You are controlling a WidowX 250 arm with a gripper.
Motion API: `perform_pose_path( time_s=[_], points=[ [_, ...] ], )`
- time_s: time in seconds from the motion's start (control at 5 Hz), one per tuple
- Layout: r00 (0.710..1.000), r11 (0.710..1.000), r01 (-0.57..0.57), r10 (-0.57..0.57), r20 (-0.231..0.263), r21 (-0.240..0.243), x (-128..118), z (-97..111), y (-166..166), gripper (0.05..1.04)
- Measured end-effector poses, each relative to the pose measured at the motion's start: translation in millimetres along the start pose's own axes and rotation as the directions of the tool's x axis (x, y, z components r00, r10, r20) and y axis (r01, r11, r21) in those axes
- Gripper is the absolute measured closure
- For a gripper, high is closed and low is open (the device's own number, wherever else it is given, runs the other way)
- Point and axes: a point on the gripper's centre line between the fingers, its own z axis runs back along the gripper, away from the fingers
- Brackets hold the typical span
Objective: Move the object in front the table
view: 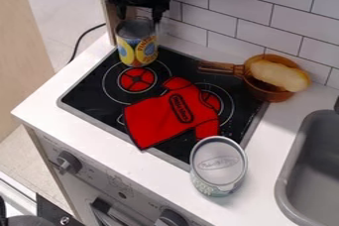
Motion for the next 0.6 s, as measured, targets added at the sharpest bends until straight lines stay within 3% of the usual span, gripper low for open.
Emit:
perform_pose_path(
  time_s=[0.4, 0.6],
  points=[
    [0.996, 1.000, 0.002, -0.005, -0.085, -0.028, -22, -2, 2, 0.085],
    [0.994, 0.999, 0.015, -0.020, -0.108, -0.047, -29, 9, 6, 0.085]
  ],
)
